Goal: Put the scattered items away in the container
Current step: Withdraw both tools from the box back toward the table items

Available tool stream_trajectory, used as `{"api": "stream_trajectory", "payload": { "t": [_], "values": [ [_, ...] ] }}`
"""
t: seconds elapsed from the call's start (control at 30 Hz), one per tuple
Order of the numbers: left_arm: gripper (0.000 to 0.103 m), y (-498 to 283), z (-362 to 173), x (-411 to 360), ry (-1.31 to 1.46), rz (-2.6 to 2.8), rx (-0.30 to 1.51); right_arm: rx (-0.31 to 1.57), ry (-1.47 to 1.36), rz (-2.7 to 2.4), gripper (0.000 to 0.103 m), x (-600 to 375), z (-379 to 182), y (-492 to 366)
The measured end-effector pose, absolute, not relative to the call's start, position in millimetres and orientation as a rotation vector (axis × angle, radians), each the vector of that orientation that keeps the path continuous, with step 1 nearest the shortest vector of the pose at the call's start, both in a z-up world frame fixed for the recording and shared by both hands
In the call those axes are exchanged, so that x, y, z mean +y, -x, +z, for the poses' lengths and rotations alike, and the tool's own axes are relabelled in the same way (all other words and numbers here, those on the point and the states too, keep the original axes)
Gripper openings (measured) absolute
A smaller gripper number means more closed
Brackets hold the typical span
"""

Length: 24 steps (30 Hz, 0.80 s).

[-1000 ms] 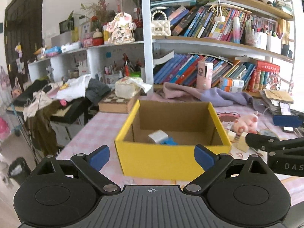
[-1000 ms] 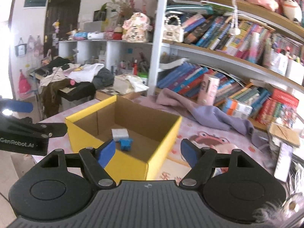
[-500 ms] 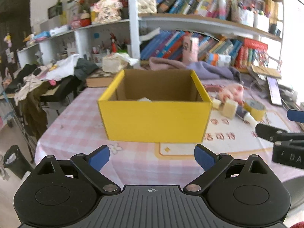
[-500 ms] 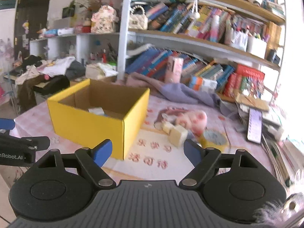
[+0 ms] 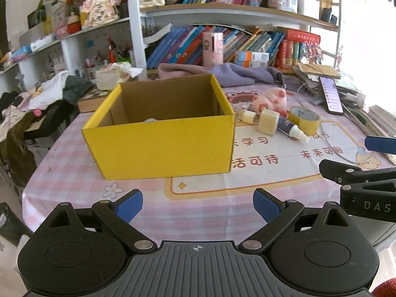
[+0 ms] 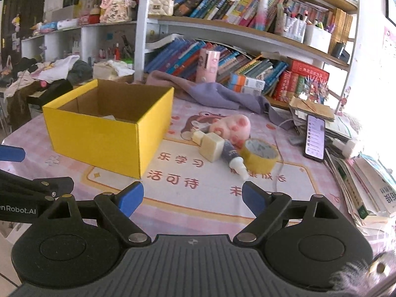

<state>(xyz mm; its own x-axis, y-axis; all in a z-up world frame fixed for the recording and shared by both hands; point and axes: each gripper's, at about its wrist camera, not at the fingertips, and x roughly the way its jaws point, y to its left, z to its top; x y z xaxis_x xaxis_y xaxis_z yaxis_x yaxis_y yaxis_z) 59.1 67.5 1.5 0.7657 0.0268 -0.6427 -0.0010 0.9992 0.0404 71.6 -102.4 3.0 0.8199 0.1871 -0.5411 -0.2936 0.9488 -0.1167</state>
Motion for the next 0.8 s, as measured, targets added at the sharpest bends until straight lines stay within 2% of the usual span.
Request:
{"api": "stream_trajectory", "payload": {
  "t": [0.8],
  "values": [
    [0.098, -119, -10, -26, -0.127, -0.185, 0.735, 0.645, 0.15, 0.097, 0.088, -183, -7, -109]
  ]
}}
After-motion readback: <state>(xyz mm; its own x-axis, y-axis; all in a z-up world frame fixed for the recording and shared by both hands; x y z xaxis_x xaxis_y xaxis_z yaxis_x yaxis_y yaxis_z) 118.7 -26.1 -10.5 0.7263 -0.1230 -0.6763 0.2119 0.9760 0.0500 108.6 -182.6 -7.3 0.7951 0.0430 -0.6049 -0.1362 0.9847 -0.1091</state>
